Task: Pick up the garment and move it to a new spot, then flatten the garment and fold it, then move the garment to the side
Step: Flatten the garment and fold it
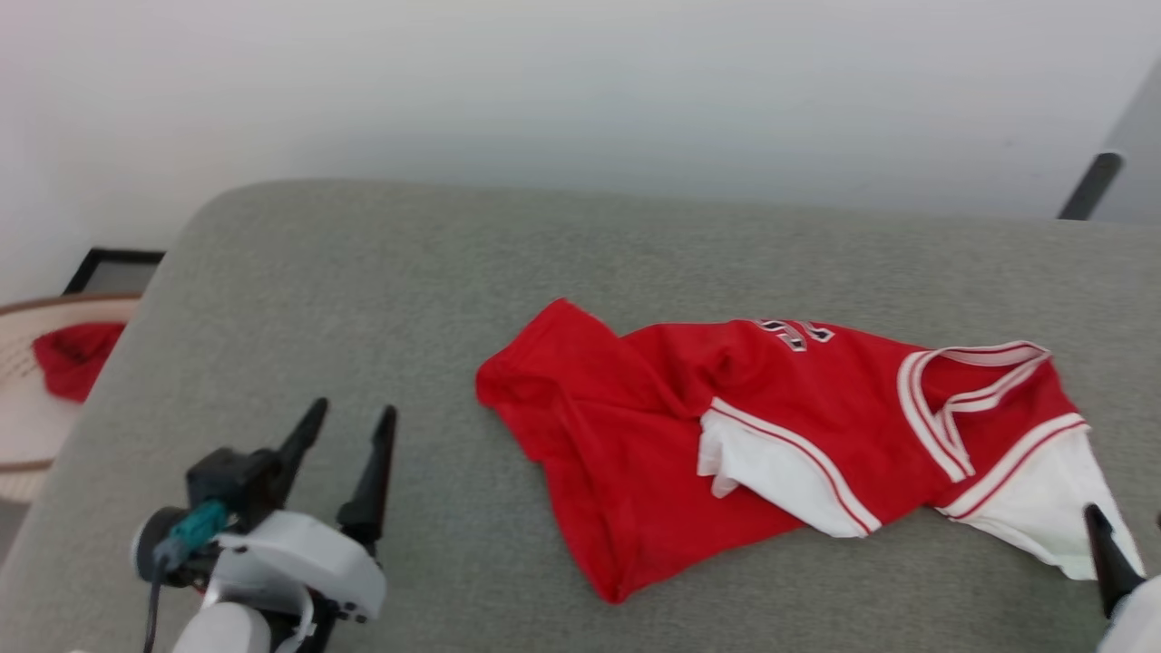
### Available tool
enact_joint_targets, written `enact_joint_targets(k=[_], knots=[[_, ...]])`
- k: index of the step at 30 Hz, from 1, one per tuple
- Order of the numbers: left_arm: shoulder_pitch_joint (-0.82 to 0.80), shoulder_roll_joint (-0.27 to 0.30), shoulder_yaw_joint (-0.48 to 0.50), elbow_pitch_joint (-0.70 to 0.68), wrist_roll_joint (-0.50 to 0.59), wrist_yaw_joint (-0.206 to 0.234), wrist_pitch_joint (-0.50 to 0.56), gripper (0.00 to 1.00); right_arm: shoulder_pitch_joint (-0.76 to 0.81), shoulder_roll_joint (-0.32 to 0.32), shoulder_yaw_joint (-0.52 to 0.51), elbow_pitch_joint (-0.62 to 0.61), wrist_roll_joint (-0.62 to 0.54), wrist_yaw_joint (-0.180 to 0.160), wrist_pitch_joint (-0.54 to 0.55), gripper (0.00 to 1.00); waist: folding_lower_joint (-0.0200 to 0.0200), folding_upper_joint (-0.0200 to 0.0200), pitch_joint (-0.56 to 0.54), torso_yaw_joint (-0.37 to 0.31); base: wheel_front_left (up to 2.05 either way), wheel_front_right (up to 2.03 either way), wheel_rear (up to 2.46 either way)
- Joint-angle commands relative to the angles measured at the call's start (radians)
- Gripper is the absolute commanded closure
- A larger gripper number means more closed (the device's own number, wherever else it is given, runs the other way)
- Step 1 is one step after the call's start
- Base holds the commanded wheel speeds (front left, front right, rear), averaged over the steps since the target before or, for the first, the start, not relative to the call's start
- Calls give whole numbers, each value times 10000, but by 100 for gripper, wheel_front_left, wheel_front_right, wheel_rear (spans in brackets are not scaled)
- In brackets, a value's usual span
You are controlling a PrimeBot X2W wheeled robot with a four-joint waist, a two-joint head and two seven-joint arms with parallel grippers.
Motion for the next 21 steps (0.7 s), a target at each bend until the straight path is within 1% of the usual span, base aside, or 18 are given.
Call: enact_joint_targets(k=[1,6,8,10,13,14,16,19,20,21], knots=[[95,-4,-119,-304,-325,-30,541,0,170,230,232,-184,-103,-10,-480,0,0,-1,-275,-450,0,0,0],[-229,123,-896,-1258,-1198,-31,2476,0,231,777,788,-258,-365,-10,-1406,0,0,-1,-309,-830,0,0,0],[-447,84,-1215,-1562,-1879,-30,3430,0,166,925,1078,-227,-402,-10,-1716,0,0,-1,-273,-989,0,0,0],[-808,172,-1543,-1795,-2388,-31,4403,0,33,1035,1280,-198,-501,-10,-1984,0,0,-1,-226,-1156,0,0,0],[-1431,167,-1943,-1863,-3025,-31,5900,0,-160,1181,1471,-98,-535,-10,-2315,0,0,-1,-123,-1424,0,0,0],[-1431,167,-1943,-1863,-3025,-31,5900,0,-160,1181,1471,-98,-535,-10,-2315,0,0,-1,-123,-1424,0,0,0],[-1852,45,-2095,-1795,-3491,-9,6826,0,-290,1249,1571,10,-528,-10,-2505,0,0,-1,-32,-1623,0,0,0],[-2493,38,-2425,-1640,-3797,51,8075,0,-501,1327,1659,158,-481,-10,-2726,0,0,-1,150,-1920,0,0,0],[-2839,-114,-2613,-1494,-4016,120,8747,0,-617,1358,1666,316,-433,-10,-2828,0,0,-1,304,-2112,0,0,0],[-3030,-163,-2697,-1419,-4089,118,8997,0,-686,1372,1686,387,-430,-10,-2899,0,0,-1,385,-2203,0,0,0]])
